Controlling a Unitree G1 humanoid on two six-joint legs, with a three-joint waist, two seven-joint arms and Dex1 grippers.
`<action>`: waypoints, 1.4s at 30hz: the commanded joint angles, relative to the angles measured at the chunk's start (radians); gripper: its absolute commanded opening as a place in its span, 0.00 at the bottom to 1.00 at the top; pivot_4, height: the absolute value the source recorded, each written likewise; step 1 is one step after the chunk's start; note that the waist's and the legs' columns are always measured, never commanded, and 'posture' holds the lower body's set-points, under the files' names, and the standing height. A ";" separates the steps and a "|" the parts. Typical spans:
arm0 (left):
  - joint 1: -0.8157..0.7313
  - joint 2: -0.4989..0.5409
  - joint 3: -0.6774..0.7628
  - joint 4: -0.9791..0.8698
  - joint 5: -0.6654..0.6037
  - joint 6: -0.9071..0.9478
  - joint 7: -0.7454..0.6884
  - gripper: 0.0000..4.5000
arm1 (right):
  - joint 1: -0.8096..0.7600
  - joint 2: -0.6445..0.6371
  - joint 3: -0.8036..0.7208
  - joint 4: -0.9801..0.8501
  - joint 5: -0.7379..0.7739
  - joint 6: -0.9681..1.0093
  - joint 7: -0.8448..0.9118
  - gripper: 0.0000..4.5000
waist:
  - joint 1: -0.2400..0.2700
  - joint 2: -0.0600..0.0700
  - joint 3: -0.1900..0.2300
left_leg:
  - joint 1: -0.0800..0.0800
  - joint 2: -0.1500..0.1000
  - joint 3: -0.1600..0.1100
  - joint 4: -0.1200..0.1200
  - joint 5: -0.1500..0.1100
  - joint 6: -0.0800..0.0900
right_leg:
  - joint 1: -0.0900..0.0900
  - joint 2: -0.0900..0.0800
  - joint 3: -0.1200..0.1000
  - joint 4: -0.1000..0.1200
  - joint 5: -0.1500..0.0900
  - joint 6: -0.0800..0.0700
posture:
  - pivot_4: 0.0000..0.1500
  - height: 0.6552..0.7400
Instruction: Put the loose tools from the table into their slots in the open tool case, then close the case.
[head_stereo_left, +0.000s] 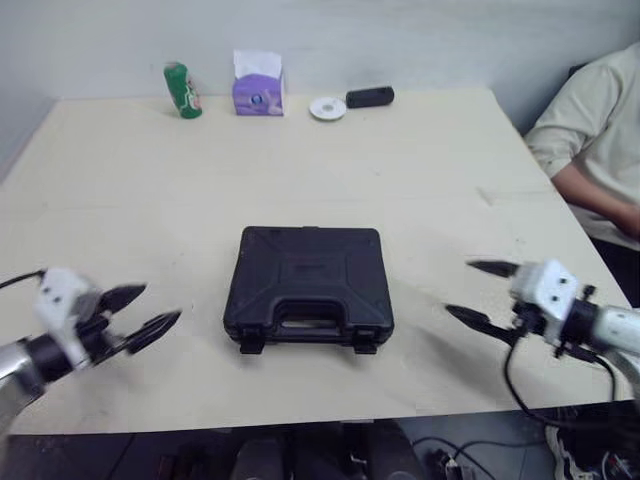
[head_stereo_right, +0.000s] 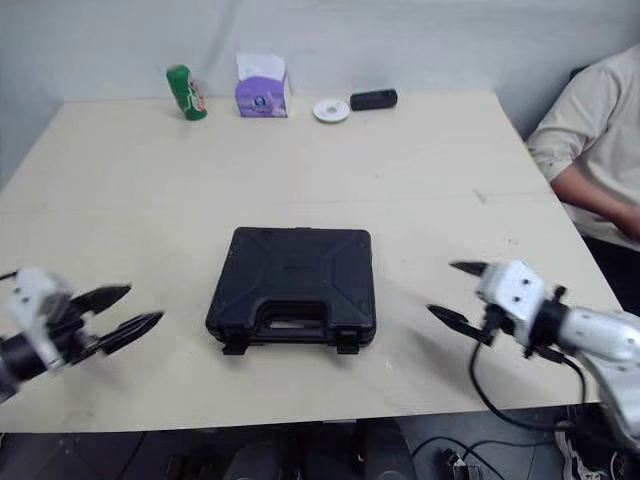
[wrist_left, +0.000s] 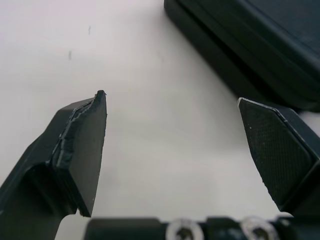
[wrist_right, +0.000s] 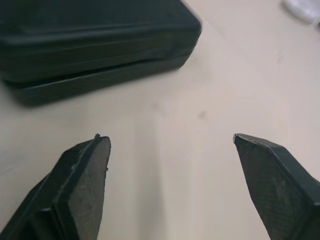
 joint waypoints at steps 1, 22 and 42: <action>-0.063 0.041 0.036 0.094 0.024 -0.011 0.029 1.00 | 0.056 -0.024 -0.039 -0.045 0.049 0.074 0.081 0.93 | 0.016 0.000 0.000 | 0.002 0.000 0.000 0.000 0.000 -0.001 | 0.001 0.000 0.000 -0.001 -0.001 -0.001 | 1.00 0.90; -0.820 -0.025 -0.575 0.676 0.379 -0.345 -0.006 0.01 | -0.078 0.100 0.325 -0.093 -0.038 0.130 0.132 0.00 | 0.040 -0.003 0.001 | 0.000 0.000 0.005 0.000 0.002 -0.006 | -0.002 0.001 0.002 -0.001 0.005 0.001 | 1.00 0.90; -1.407 -0.293 -0.826 1.520 0.674 -0.769 -0.172 0.01 | -0.234 0.171 0.421 0.004 -0.131 0.101 0.129 0.00 | 0.035 -0.009 0.003 | -0.011 -0.003 0.007 0.005 0.011 0.002 | -0.010 0.003 -0.002 0.005 0.007 0.006 | 1.00 0.90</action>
